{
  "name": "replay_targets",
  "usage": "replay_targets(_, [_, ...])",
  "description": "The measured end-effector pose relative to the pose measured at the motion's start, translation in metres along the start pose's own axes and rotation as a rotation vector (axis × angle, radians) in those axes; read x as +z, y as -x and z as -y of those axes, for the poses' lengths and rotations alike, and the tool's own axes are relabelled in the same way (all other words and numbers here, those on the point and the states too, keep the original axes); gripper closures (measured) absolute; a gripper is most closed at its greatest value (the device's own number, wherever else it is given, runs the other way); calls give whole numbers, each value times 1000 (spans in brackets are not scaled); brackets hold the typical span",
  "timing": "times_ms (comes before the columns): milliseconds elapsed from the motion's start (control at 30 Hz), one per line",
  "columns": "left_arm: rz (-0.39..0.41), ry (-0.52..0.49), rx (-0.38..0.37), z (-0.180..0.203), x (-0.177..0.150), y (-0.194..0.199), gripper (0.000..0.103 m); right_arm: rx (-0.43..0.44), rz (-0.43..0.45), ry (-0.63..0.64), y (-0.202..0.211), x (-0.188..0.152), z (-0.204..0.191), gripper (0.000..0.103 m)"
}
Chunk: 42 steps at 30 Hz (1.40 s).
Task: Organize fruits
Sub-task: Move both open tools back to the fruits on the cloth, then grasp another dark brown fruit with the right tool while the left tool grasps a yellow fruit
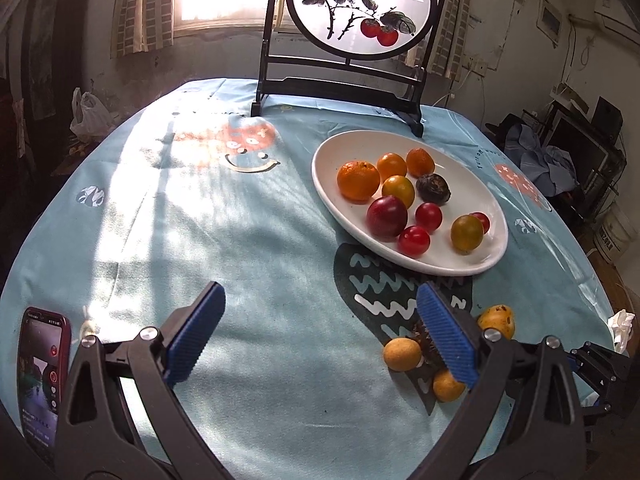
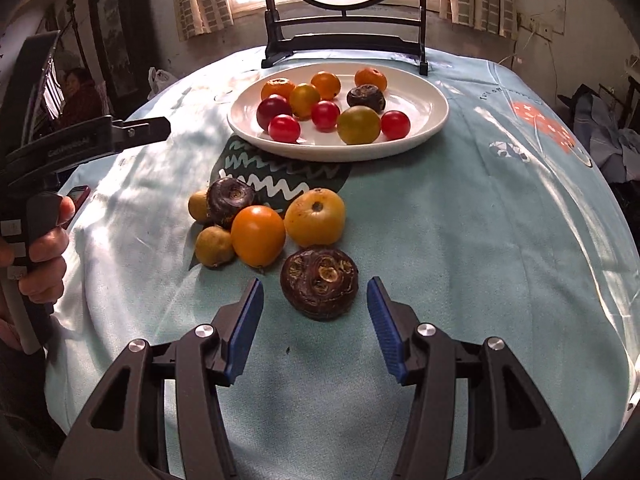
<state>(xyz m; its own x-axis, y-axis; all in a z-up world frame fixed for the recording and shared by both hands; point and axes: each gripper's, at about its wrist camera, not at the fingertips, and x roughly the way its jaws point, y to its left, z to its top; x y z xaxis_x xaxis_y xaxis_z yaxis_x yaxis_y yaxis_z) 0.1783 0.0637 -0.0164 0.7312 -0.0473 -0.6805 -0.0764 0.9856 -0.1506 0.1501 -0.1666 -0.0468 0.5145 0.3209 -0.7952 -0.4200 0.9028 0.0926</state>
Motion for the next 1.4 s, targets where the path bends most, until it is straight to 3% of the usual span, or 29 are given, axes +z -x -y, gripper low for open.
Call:
replay_targets(467, [-10,9,-2,-3,0,-1,5,-34,-65,19,-19,6,-2,49])
replay_targets(733, [-15,10,2,-3,-1,-3,5,-36,-61,26,-18,6,-5,60])
replay_targets(867, [-33,13,-27,-3,-4,-4,5,54,20,-59,-3,4,4,60])
replay_targets(1033, [-62,-55,-176,14,-28,13,6,195,153,-186,19,-1,25,60])
replay_targets(1133, [-52,-151,-220,37,-43,25,11,245,219,-242,30,-4,37,60])
replay_targets(1300, [-115,-256,-249,64,-59,13,47,296,264,-309,37,-8,49,60])
replay_targets(1400, [-155,-254,-232,66,-62,1,55,311,275,-333,39,-9,54,60])
